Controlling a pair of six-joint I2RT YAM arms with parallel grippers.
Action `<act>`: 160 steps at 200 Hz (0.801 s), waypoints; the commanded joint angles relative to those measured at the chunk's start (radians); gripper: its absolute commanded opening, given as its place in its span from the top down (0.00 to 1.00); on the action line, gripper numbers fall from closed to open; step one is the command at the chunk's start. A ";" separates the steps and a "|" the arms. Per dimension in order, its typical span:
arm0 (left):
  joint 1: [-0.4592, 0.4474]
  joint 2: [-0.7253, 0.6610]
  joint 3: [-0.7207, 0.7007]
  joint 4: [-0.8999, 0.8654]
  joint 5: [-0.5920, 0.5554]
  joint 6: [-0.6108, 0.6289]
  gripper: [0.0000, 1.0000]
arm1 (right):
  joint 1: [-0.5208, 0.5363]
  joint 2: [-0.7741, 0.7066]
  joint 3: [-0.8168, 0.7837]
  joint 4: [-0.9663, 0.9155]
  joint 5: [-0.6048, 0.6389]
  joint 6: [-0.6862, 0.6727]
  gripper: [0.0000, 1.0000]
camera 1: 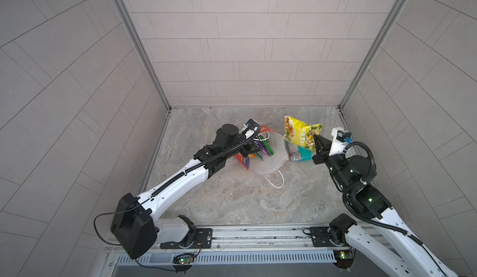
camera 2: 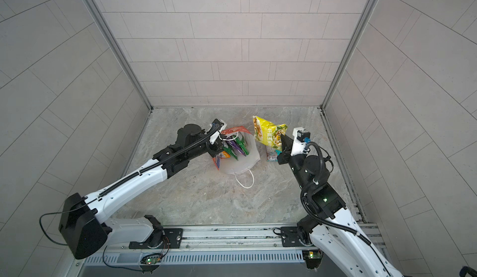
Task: Take the snacks out of the paper bag
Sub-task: Place the snack at the top-right of the table.
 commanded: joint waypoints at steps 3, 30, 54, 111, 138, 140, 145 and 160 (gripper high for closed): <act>-0.002 -0.015 -0.010 0.052 0.006 -0.013 1.00 | -0.255 0.134 -0.005 0.162 -0.181 0.343 1.00; -0.002 -0.015 -0.011 0.060 0.013 -0.018 1.00 | -0.426 0.282 -0.014 0.257 -0.171 0.503 1.00; -0.003 -0.013 -0.012 0.061 0.014 -0.021 1.00 | -0.473 0.327 -0.010 0.205 -0.019 0.521 1.00; -0.002 -0.007 -0.007 0.067 0.017 -0.025 1.00 | -0.570 0.512 -0.020 0.255 -0.073 0.613 1.00; -0.002 -0.009 0.000 0.052 0.015 -0.028 1.00 | -0.583 0.625 -0.016 0.318 -0.213 0.676 1.00; -0.003 -0.011 -0.002 0.053 0.014 -0.027 1.00 | -0.583 0.632 -0.020 0.330 -0.220 0.679 1.00; -0.002 -0.013 -0.004 0.057 0.013 -0.027 1.00 | -0.583 0.642 -0.027 0.349 -0.230 0.683 1.00; -0.002 -0.018 -0.012 0.064 0.013 -0.027 1.00 | -0.583 0.665 -0.044 0.347 -0.224 0.692 1.00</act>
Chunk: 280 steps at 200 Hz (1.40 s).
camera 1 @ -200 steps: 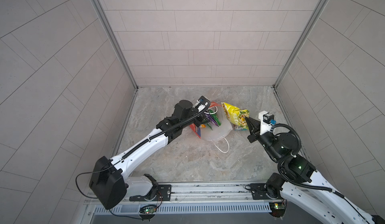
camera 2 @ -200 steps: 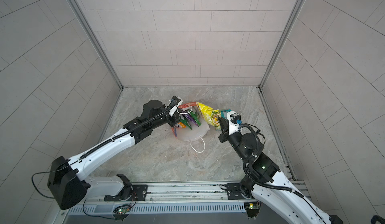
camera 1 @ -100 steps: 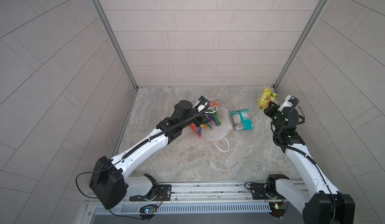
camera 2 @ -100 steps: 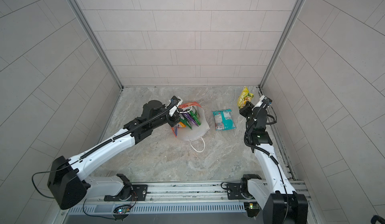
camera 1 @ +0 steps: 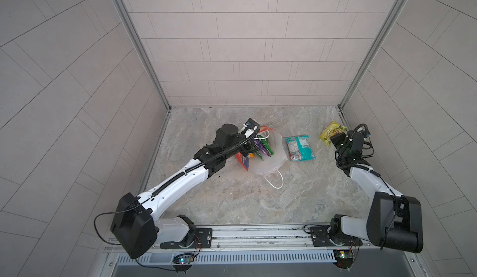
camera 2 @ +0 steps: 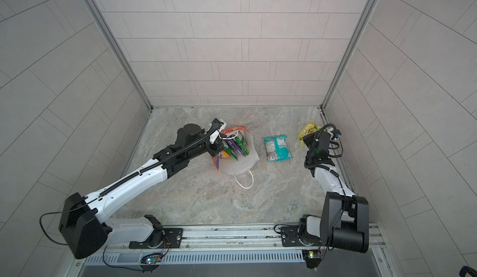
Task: Take the snacks out of the paper bag
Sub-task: Place the snack at the top-right of the table.
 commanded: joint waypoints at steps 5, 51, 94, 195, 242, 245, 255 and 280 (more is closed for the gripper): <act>-0.003 -0.019 -0.012 0.053 0.011 -0.018 1.00 | -0.004 0.024 -0.024 0.086 -0.058 0.063 1.00; -0.002 -0.003 -0.007 0.061 0.028 -0.027 1.00 | -0.013 0.158 -0.031 0.152 -0.085 0.160 1.00; -0.002 -0.001 -0.010 0.065 0.025 -0.029 1.00 | -0.007 0.240 -0.038 0.186 -0.057 0.216 1.00; -0.002 0.017 -0.010 0.069 0.032 -0.038 1.00 | 0.075 0.455 -0.108 0.403 -0.046 0.407 0.89; -0.002 0.014 -0.008 0.068 0.036 -0.038 1.00 | 0.081 0.399 -0.135 0.421 -0.020 0.416 0.61; -0.003 0.014 -0.009 0.068 0.036 -0.038 1.00 | 0.081 0.388 -0.138 0.416 -0.013 0.412 0.59; -0.003 0.013 -0.009 0.067 0.035 -0.038 1.00 | 0.081 0.342 -0.142 0.373 0.002 0.399 0.50; -0.002 0.015 -0.007 0.065 0.034 -0.039 1.00 | 0.080 0.206 -0.153 0.237 0.042 0.357 0.41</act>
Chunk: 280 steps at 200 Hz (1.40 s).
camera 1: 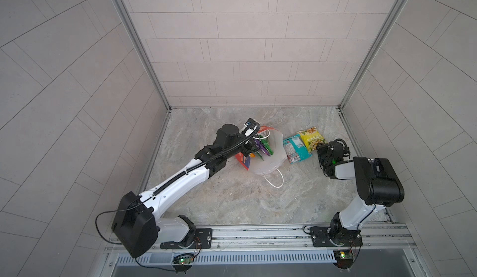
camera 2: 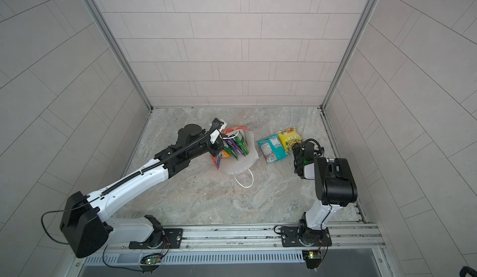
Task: Take the snacks out of the paper bag
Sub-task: Place the snack at the top-right of the table, then move the snack to the top-right of the table.
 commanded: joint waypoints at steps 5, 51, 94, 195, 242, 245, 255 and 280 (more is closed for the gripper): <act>-0.003 0.002 -0.002 0.038 0.022 -0.014 1.00 | -0.001 -0.156 -0.012 -0.161 0.071 -0.023 0.39; -0.003 -0.010 -0.011 0.044 0.019 -0.017 1.00 | 0.012 -0.390 -0.042 -0.408 -0.044 -0.138 0.45; -0.002 -0.006 -0.018 0.052 0.014 -0.014 1.00 | 0.141 -0.535 -0.119 -0.605 -0.136 -0.249 0.58; 0.000 -0.002 -0.015 0.049 0.007 -0.012 1.00 | 0.294 -0.202 -0.074 -0.417 -0.145 -0.254 0.58; -0.002 0.000 -0.014 0.045 0.002 -0.009 1.00 | 0.325 -0.046 -0.053 -0.264 -0.113 -0.181 0.58; 0.000 0.000 -0.015 0.046 0.003 -0.010 1.00 | 0.326 -0.038 -0.052 -0.252 -0.108 -0.176 0.58; -0.001 0.001 -0.012 0.046 0.001 -0.010 1.00 | 0.327 -0.006 -0.041 -0.227 -0.092 -0.154 0.59; -0.001 0.006 -0.009 0.046 0.005 -0.010 1.00 | 0.326 0.087 0.021 -0.154 -0.085 -0.111 0.64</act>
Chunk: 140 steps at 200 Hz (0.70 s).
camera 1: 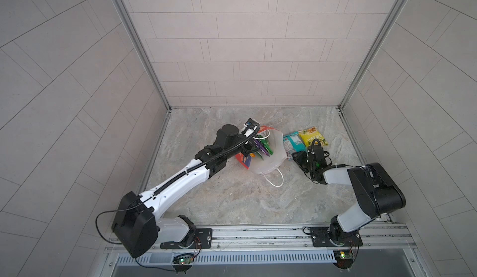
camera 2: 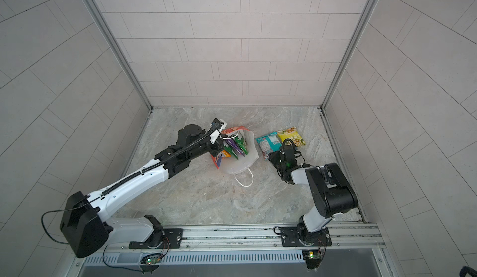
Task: Take the snacks out of the paper bag
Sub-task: Move the snack to the top-right of the table.
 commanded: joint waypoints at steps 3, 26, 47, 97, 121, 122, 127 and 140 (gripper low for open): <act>-0.002 0.007 -0.001 0.033 0.011 -0.009 1.00 | 0.005 0.108 0.038 -0.004 0.036 0.077 0.65; -0.001 0.002 -0.002 0.027 0.005 -0.008 1.00 | 0.005 0.181 0.087 0.073 0.033 0.130 0.68; 0.000 -0.005 -0.005 0.024 -0.003 -0.007 1.00 | 0.010 0.185 0.128 0.085 0.023 0.143 0.68; 0.000 -0.011 -0.005 0.019 -0.006 -0.008 1.00 | 0.020 -0.078 0.068 -0.060 0.078 0.004 0.62; -0.001 -0.016 0.000 0.007 -0.009 -0.007 1.00 | 0.018 -0.264 0.084 -0.244 0.082 -0.159 0.60; -0.001 -0.018 0.001 0.007 -0.010 -0.008 1.00 | 0.017 -0.276 0.084 -0.254 0.084 -0.165 0.60; -0.001 -0.020 -0.001 0.008 -0.009 -0.009 1.00 | 0.016 -0.323 0.083 -0.291 0.094 -0.203 0.60; 0.000 -0.028 -0.008 0.014 0.000 -0.009 1.00 | 0.013 -0.456 0.063 -0.328 0.098 -0.306 0.60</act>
